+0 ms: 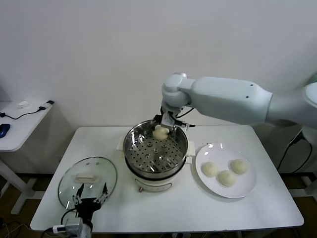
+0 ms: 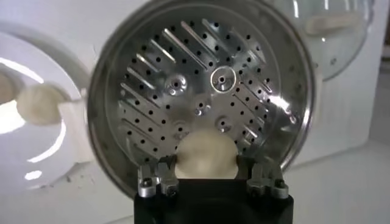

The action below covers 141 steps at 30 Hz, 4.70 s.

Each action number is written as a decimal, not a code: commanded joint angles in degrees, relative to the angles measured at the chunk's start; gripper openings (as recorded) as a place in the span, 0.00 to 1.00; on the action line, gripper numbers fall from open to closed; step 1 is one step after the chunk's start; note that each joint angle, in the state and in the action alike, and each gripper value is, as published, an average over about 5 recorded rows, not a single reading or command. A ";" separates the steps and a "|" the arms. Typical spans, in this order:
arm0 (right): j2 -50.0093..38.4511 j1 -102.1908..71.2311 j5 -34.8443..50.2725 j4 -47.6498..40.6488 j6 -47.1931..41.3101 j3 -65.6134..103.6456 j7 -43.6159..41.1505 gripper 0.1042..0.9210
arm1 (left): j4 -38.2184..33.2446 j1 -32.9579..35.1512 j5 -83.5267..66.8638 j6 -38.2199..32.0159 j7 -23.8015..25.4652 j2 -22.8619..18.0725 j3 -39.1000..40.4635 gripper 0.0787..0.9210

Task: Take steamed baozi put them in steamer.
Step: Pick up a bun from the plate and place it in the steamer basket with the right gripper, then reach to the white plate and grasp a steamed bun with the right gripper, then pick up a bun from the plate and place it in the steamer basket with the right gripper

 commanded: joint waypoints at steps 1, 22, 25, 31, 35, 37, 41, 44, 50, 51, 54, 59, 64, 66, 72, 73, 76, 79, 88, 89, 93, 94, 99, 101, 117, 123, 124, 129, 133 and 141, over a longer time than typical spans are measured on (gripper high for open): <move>4.49 -9.19 -14.92 -9.66 9.21 2.95 4.76 0.69 | 0.51 -0.38 0.00 0.06 -0.15 -0.03 -0.20 0.88; 6.36 -9.32 -9.49 -13.88 10.98 5.79 5.41 0.88 | 1.14 -0.77 -0.15 -0.36 -1.20 -0.15 -0.51 0.88; 4.02 -4.77 -2.38 -11.24 10.42 6.07 2.04 0.88 | 0.77 -0.57 -0.14 -0.36 -1.23 -0.26 -0.42 0.88; -5.36 10.81 29.75 -7.95 -0.66 -1.00 -7.83 0.88 | 0.12 -0.21 0.09 -0.47 -1.21 -0.46 -0.03 0.88; -14.00 17.34 45.96 -8.64 -13.64 -8.63 -10.16 0.88 | -0.37 -0.06 0.12 -0.65 -1.13 -0.39 0.06 0.88; -18.96 18.68 48.04 -7.43 -19.41 -13.59 -9.44 0.88 | -0.48 -0.10 0.13 -0.89 -1.09 -0.21 0.04 0.88; -28.60 18.28 47.12 -0.44 -28.16 -21.89 -6.66 0.88 | -0.50 -0.56 0.12 -1.26 -1.05 0.03 -0.07 0.88; -34.43 15.70 46.94 6.78 -34.51 -24.80 -3.94 0.88 | -0.47 -0.96 0.11 -1.27 -1.03 0.01 -0.10 0.88; -39.67 3.21 47.45 13.83 -43.13 -19.73 3.09 0.88 | -0.35 -0.93 0.16 -1.31 -1.03 -0.20 -0.05 0.88; -39.65 0.60 47.19 13.85 -44.13 -17.97 3.98 0.88 | -0.30 -0.87 0.21 -1.33 -1.03 -0.23 -0.05 0.88; -38.22 -6.44 45.45 11.74 -46.16 -12.96 5.87 0.88 | -0.23 -0.66 0.41 -1.37 -1.04 -0.35 -0.04 0.88; -33.65 -13.93 41.30 4.95 -47.04 -8.06 7.18 0.88 | -0.36 -0.09 0.80 -1.37 -1.06 -0.56 -0.11 0.88; -29.69 -18.44 39.26 -0.32 -47.10 -4.65 8.22 0.88 | -0.23 0.52 1.15 -1.57 -1.09 -0.68 -0.25 0.88; -28.29 -20.01 38.76 -1.98 -47.13 -3.17 8.65 0.88 | -0.21 0.65 1.25 -1.62 -1.08 -0.73 -0.28 0.88; -24.48 -22.53 38.36 -6.00 -46.71 -0.42 9.20 0.88 | 0.01 0.70 1.36 -1.68 -1.10 -0.75 -0.41 0.88; -24.08 -22.61 38.37 -6.29 -46.63 -0.33 9.24 0.88 | 0.13 0.68 1.36 -1.71 -1.11 -0.73 -0.44 0.88; -23.18 -22.88 38.32 -6.99 -46.45 0.25 9.65 0.88 | 0.43 0.58 1.37 -1.85 -1.15 -0.66 -0.48 0.88; -22.59 -23.19 38.22 -7.73 -46.33 1.45 10.06 0.88 | 0.57 0.43 1.40 -1.94 -1.17 -0.65 -0.49 0.88; -22.19 -22.40 37.73 -8.00 -45.86 1.61 9.12 0.77 | 0.70 0.10 1.53 -1.92 -1.17 -0.78 -0.37 0.88; -22.26 -22.26 37.74 -7.80 -45.84 1.47 8.89 0.75 | 0.70 0.09 1.53 -1.91 -1.17 -0.77 -0.38 0.88; -22.49 -21.36 37.38 -7.19 -45.56 0.92 8.05 0.67 | 0.59 0.07 1.52 -1.79 -1.23 -0.74 -0.41 0.88; -22.58 -20.90 37.04 -7.09 -45.33 0.79 7.70 0.66 | 0.56 0.07 1.51 -1.76 -1.25 -0.74 -0.41 0.88; -23.59 -14.71 37.06 -6.28 -42.20 -1.59 3.59 0.63 | 0.42 0.17 1.49 -1.68 -1.33 -0.64 -0.39 0.88; -24.12 -9.97 38.50 -5.80 -40.67 -3.66 1.25 0.63 | 0.31 0.18 1.47 -1.68 -1.34 -0.57 -0.40 0.88; -11.26 26.44 69.34 2.34 -46.35 -11.25 1.29 0.63 | 0.28 -1.44 1.41 -1.56 -1.19 -0.46 1.11 0.88; -2.40 21.32 75.35 9.52 -52.36 -9.60 8.68 0.63 | -0.66 -1.27 1.28 -1.58 -1.12 -0.09 0.79 0.88; -1.05 20.02 75.63 9.80 -52.99 -9.71 9.71 0.63 | -0.79 -1.18 1.26 -1.61 -1.12 -0.01 0.68 0.88; 3.96 12.96 74.90 7.59 -55.55 -10.92 14.72 0.63 | -1.31 -0.72 1.23 -1.74 -1.14 0.18 0.41 0.88; 6.30 7.49 72.54 3.77 -56.69 -11.40 17.12 0.63 | -1.79 -0.41 1.23 -1.66 -1.16 0.16 0.29 0.88; 9.46 -1.06 67.64 -4.85 -56.69 -10.84 18.55 0.63 | -1.92 -0.16 1.26 -1.66 -1.19 -0.10 0.31 0.88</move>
